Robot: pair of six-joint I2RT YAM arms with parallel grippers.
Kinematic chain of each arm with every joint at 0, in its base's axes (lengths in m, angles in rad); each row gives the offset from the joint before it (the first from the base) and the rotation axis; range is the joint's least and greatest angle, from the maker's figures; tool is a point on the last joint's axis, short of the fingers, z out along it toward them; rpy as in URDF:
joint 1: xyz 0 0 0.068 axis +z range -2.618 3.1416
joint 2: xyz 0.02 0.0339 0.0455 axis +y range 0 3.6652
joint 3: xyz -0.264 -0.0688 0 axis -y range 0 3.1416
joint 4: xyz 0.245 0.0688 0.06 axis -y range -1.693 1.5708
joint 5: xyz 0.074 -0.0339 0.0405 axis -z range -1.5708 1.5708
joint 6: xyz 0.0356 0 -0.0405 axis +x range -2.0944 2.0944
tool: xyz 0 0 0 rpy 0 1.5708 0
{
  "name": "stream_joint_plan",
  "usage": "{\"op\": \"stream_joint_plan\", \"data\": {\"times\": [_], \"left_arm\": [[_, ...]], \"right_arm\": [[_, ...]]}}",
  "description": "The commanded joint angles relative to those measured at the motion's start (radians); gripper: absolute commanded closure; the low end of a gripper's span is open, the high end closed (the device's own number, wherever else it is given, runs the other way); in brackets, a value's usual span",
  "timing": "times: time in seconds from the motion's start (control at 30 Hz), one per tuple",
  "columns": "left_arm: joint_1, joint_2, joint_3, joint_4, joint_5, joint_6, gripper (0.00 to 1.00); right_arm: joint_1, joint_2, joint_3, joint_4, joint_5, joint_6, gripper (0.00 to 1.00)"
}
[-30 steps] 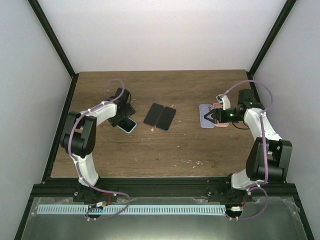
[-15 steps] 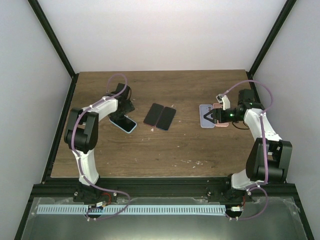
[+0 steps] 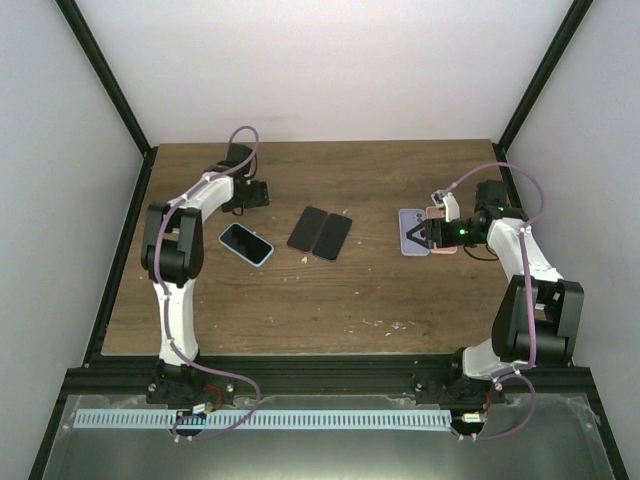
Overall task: Take the phone out of the phone case
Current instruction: Adjust the phone at the center of the board.
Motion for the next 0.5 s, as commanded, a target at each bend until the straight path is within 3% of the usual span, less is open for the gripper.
{"op": "stream_joint_plan", "data": {"times": [0.0,0.07,0.23,0.47], "left_arm": [[-0.004,0.077,0.114,-0.135,0.095,0.114,0.14],[-0.003,0.078,0.115,-0.188,0.100,0.112,0.16],[-0.004,-0.031,-0.074,-0.202,0.176,0.120,0.17],[-0.009,-0.342,-0.471,-0.201,0.128,0.030,0.20]], "right_arm": [[0.003,-0.014,-0.002,0.005,-0.014,-0.013,0.38],[0.003,-0.014,-0.002,0.005,-0.013,-0.013,0.38],[0.003,-0.011,-0.002,0.006,-0.016,-0.015,0.38],[0.003,0.004,0.005,0.008,-0.030,-0.014,0.38]]}}
